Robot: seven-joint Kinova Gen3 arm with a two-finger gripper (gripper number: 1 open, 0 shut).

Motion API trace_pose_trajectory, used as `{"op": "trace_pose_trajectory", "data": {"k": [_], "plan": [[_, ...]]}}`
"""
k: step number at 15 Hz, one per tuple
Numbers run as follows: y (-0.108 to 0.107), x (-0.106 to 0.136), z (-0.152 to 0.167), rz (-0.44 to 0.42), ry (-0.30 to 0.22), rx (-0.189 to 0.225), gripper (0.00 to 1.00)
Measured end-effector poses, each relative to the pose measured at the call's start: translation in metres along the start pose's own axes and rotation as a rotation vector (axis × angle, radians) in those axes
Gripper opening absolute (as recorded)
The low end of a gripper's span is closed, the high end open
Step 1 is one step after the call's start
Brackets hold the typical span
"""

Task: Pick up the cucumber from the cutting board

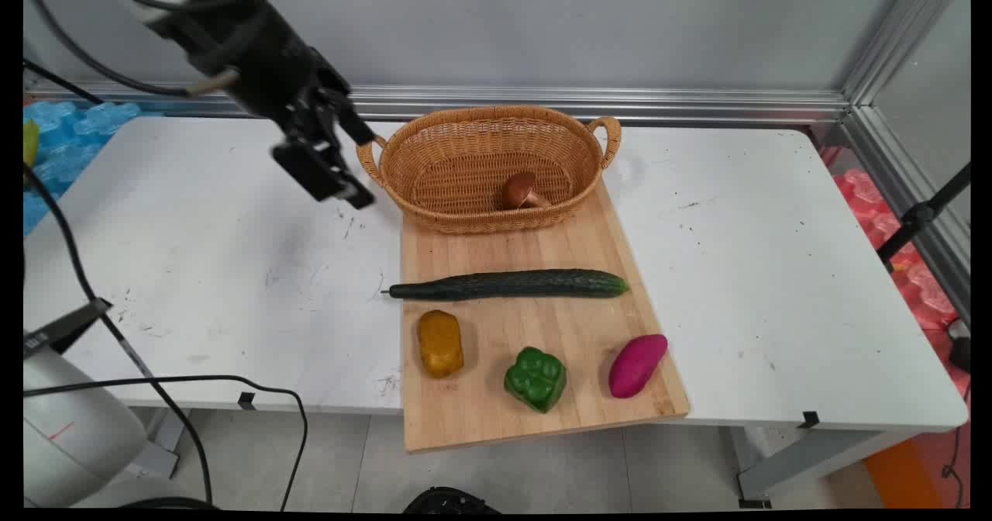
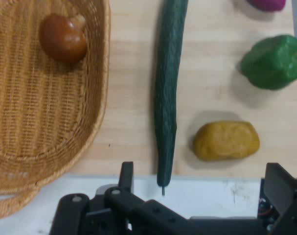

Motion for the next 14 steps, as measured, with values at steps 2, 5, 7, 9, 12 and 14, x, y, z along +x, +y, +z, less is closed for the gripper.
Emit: {"op": "trace_pose_trajectory", "data": {"k": [2,5,7,9,12,14], "plan": [[0.004,0.009,0.019,-0.006,0.016,0.011,1.00],[0.007,0.022,0.048,-0.015,0.031,0.030,1.00],[0.010,0.033,0.072,-0.022,0.038,0.042,1.00],[0.011,0.044,0.096,-0.028,0.042,0.053,1.00],[0.011,0.061,0.135,-0.038,0.041,0.059,1.00],[0.011,0.073,0.161,-0.047,0.035,0.058,1.00]]}}
